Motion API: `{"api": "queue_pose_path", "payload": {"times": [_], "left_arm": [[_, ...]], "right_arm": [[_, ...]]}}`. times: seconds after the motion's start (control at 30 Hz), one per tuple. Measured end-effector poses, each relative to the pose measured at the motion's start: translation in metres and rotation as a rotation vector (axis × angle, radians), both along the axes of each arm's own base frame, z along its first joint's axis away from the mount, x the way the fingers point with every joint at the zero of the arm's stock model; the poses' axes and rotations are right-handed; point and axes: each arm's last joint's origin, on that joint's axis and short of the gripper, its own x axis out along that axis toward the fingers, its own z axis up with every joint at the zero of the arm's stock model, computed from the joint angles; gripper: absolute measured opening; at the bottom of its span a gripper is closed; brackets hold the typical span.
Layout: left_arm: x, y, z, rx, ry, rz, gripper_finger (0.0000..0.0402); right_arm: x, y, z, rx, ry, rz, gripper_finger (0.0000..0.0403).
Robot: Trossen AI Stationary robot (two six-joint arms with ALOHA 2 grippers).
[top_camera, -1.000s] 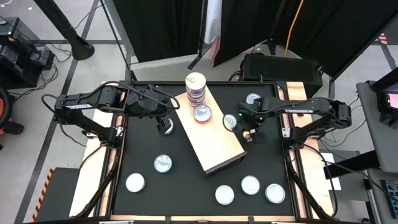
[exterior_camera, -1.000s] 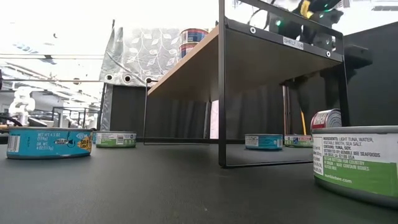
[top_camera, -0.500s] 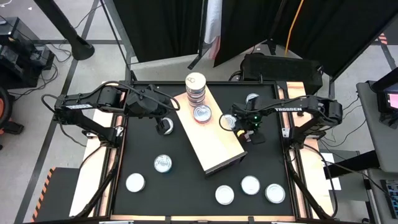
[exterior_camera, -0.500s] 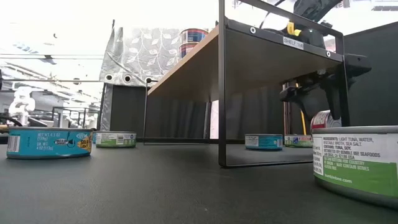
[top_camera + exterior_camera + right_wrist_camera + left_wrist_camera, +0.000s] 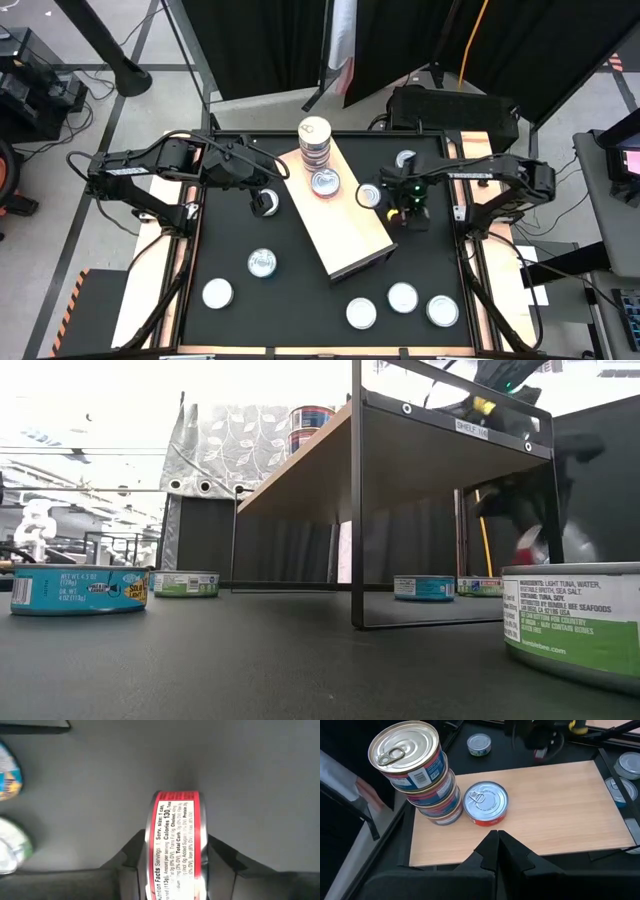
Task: Stack canned seafood by type on shelf
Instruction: Stack the red tuna can on top of the stacked red tuna can on the shelf
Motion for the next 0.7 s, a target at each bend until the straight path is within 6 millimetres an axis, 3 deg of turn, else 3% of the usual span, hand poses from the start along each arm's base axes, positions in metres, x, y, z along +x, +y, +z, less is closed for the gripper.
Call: {"api": "queue_pose_path", "payload": {"times": [0.2, 0.37, 0.53, 0.7], "left_arm": [[-0.001, 0.0, -0.001, -0.021, 0.001, 0.022, 0.001], [-0.001, 0.005, -0.001, -0.283, -0.075, 0.209, 0.0022], [0.011, 0.002, 0.01, -0.539, -0.227, 0.127, 0.0094], [0.021, 0.004, 0.029, -0.701, -0.466, 0.18, 0.0195]], "right_arm": [[-0.024, 0.011, 0.053, 0.099, -0.105, -0.274, 0.0122], [-0.034, 0.018, 0.112, 0.192, -0.476, -0.541, 0.0123], [-0.029, 0.014, 0.161, 0.257, -0.971, -0.777, 0.0123], [-0.007, 0.004, 0.196, 0.348, -1.377, -0.902, 0.0123]]}}
